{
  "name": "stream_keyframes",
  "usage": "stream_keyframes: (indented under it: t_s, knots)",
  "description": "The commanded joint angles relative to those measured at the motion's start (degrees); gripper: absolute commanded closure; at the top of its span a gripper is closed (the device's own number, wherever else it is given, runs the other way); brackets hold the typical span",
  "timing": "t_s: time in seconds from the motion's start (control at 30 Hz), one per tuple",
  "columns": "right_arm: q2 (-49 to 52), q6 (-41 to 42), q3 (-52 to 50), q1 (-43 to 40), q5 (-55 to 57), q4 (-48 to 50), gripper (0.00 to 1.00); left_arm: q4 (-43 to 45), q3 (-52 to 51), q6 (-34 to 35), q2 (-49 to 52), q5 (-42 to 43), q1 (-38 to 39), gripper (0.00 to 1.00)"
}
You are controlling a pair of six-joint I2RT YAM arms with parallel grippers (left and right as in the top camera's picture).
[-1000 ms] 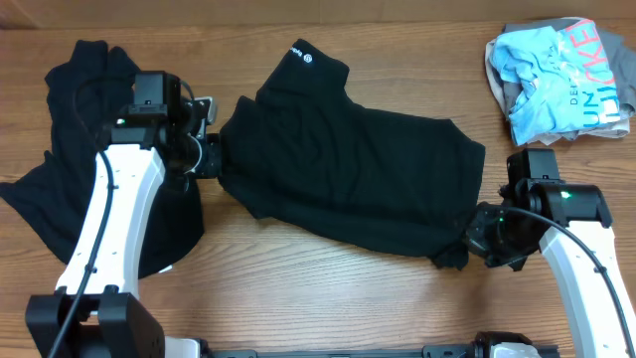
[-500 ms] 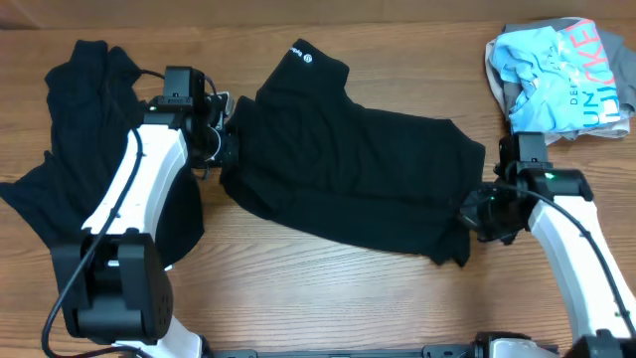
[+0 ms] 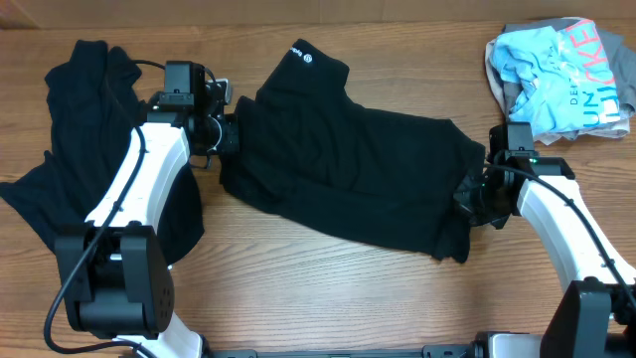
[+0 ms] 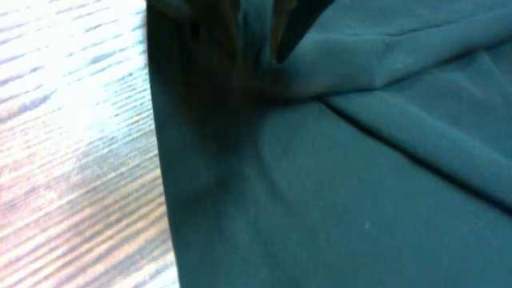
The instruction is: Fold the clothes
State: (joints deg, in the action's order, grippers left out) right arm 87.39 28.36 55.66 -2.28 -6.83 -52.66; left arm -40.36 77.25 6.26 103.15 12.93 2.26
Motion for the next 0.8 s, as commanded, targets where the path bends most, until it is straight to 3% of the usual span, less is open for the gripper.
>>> stream_keyframes:
  t_s: [0.0,0.03,0.13,0.43,0.6,0.77]
  knots:
    - [0.07,-0.28,-0.15,-0.48,0.98,0.81,0.54,0.63,0.13,0.59,0.68,-1.14,0.17,0.32]
    - [0.07,-0.28,0.07,-0.48,0.94,0.72,0.46,0.61,0.17,0.59,0.68,-1.11,0.17,0.2]
    - [0.07,-1.55,2.45,-0.48,0.7,-1.49,0.35,0.15,1.05,0.57,0.66,-1.09,0.13,0.01]
    - [0.07,-11.34,20.26,-0.46,0.5,-11.72,0.28,-7.23,18.75,-3.87,0.66,1.22,0.42,0.0]
    - [0.2,-14.64,25.77,-0.48,0.31,-11.28,0.28,-4.28,26.05,-6.54,2.21,1.05,2.36,0.0]
    - [0.42,-15.72,25.97,-0.46,0.33,-10.03,0.27,0.42,30.73,-6.75,9.9,1.07,3.76,0.0]
